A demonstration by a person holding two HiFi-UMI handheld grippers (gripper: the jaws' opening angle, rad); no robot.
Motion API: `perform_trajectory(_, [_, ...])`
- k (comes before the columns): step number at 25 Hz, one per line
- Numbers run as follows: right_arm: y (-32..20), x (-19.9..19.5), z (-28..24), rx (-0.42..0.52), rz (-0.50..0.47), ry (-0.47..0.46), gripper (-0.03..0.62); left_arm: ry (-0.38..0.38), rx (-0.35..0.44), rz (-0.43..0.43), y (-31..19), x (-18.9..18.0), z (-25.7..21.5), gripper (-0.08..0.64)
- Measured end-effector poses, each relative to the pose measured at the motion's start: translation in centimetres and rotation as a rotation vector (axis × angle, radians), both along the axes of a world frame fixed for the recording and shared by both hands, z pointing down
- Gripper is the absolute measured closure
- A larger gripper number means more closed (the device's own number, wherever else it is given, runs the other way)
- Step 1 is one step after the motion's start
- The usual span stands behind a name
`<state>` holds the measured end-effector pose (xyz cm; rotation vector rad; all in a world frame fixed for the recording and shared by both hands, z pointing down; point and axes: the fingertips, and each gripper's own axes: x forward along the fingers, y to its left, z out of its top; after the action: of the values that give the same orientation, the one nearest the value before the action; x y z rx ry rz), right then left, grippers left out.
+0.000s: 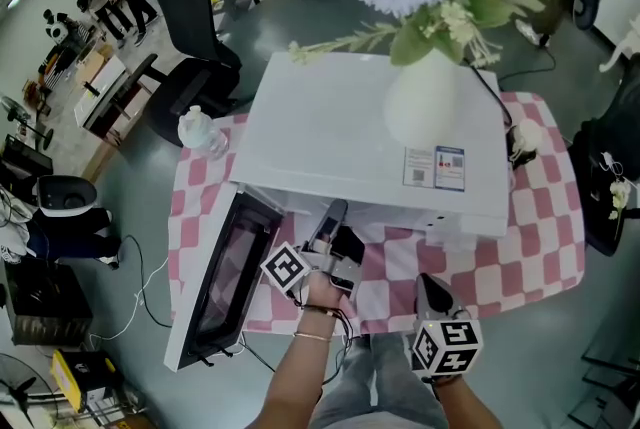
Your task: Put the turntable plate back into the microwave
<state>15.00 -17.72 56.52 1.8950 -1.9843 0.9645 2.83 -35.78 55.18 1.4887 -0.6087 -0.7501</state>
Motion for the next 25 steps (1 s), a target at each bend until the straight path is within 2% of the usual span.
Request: perform_trajectory(25, [-0.2,-0.4,0.6,-0.026,-0.003,-0.005,0.583,-0.004,-0.011,0.0,-3.9,1.3,-0.3,0.495])
